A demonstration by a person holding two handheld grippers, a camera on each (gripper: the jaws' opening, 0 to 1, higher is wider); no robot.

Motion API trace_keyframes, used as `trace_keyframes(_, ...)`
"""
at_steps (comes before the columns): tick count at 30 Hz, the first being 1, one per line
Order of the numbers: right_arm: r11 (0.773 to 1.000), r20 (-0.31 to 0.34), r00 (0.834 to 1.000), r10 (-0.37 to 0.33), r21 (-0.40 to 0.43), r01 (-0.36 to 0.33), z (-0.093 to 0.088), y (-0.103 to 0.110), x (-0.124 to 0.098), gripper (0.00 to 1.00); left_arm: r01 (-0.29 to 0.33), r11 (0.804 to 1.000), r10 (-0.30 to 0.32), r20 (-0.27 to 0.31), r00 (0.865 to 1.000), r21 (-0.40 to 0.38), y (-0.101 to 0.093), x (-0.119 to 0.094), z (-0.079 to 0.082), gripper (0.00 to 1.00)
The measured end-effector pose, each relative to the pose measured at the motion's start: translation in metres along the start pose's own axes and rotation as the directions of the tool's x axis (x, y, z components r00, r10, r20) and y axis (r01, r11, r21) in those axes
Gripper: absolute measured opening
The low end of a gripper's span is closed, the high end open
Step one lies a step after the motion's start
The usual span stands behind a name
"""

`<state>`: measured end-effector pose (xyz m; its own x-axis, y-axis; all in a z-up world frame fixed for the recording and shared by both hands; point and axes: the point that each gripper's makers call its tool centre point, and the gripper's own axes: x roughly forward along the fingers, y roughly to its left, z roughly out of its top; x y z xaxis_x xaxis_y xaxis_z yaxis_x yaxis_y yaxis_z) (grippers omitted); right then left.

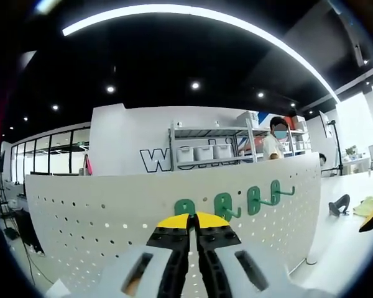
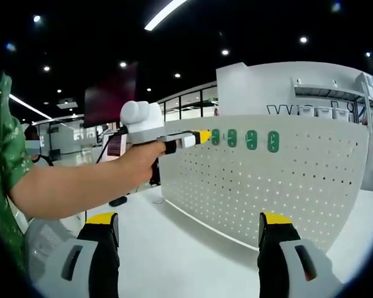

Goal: Insert the hook assembly into the mounting plate slot until the hook locks in place.

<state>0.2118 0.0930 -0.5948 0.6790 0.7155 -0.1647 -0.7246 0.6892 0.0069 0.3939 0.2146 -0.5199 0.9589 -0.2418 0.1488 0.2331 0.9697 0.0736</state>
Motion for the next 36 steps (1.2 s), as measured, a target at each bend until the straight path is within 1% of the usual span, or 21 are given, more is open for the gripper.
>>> trace_keyframes(5,1.000,-0.002,1.000,-0.001,-0.001,0.001,-0.0006,0.0003,0.0004,0.95,0.000,1.000,0.000,0.000,1.000,0.016,-0.0004,0.0000,0.0009,0.03)
trace_keyframes(11,1.000,-0.001,1.000,0.000,-0.001,0.000,-0.0004,0.0008,0.0007,0.95,0.000,1.000,0.000,-0.003,1.000,0.018,0.0004,-0.0002,0.0009,0.05)
trace_keyframes(17,1.000,0.000,1.000,-0.001,-0.003,0.001,-0.0002,0.0008,0.0008,0.95,0.000,1.000,0.000,-0.003,1.000,0.017,0.0002,-0.0005,0.0009,0.09)
trace_keyframes(36,1.000,0.003,1.000,0.002,-0.005,-0.002,0.0008,0.0016,0.0021,0.95,-0.004,1.000,0.004,-0.006,1.000,0.019,-0.0002,-0.0031,0.0014,0.19)
